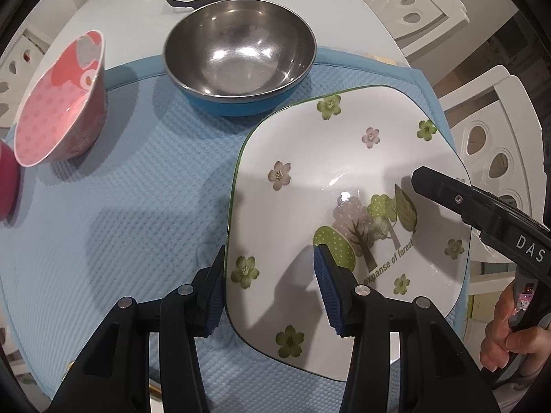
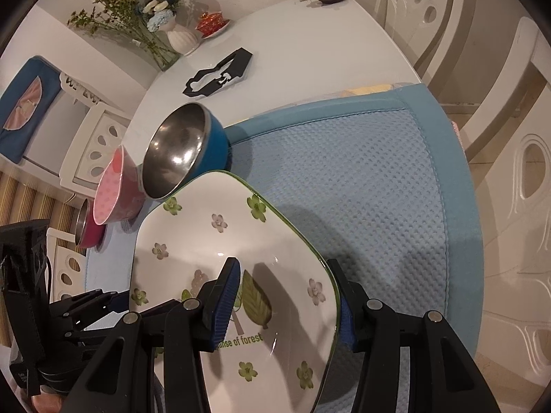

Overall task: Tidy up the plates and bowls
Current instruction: 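Drag the forest plate with the left gripper toward the plate stack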

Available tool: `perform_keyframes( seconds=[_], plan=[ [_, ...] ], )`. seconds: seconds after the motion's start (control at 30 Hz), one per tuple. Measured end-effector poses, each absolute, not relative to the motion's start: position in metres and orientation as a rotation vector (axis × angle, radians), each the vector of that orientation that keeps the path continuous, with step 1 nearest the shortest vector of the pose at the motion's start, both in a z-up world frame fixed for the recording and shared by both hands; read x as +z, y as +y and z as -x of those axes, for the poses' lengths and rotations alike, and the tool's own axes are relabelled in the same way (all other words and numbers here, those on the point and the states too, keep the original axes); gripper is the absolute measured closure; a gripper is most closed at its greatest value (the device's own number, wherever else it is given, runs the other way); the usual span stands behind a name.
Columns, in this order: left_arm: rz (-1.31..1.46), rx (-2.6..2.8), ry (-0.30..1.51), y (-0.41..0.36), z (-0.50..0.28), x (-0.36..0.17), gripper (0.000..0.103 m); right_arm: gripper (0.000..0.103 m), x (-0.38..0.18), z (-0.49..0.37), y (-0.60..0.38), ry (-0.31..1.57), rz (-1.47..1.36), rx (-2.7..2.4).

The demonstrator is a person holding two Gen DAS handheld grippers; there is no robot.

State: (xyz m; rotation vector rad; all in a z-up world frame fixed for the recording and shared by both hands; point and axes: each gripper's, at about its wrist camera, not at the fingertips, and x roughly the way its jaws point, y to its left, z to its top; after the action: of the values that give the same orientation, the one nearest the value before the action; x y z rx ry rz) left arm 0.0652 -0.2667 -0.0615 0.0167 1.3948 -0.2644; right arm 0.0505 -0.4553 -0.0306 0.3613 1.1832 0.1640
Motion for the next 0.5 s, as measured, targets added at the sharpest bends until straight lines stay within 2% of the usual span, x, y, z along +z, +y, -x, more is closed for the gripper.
perform_keyframes(
  seconds=[0.5],
  plan=[
    [0.025, -0.234, 1.362, -0.222, -0.039, -0.044, 0.059, 0.053, -0.011, -0.034, -0.403, 1.168, -0.332, 0.191]
  ],
)
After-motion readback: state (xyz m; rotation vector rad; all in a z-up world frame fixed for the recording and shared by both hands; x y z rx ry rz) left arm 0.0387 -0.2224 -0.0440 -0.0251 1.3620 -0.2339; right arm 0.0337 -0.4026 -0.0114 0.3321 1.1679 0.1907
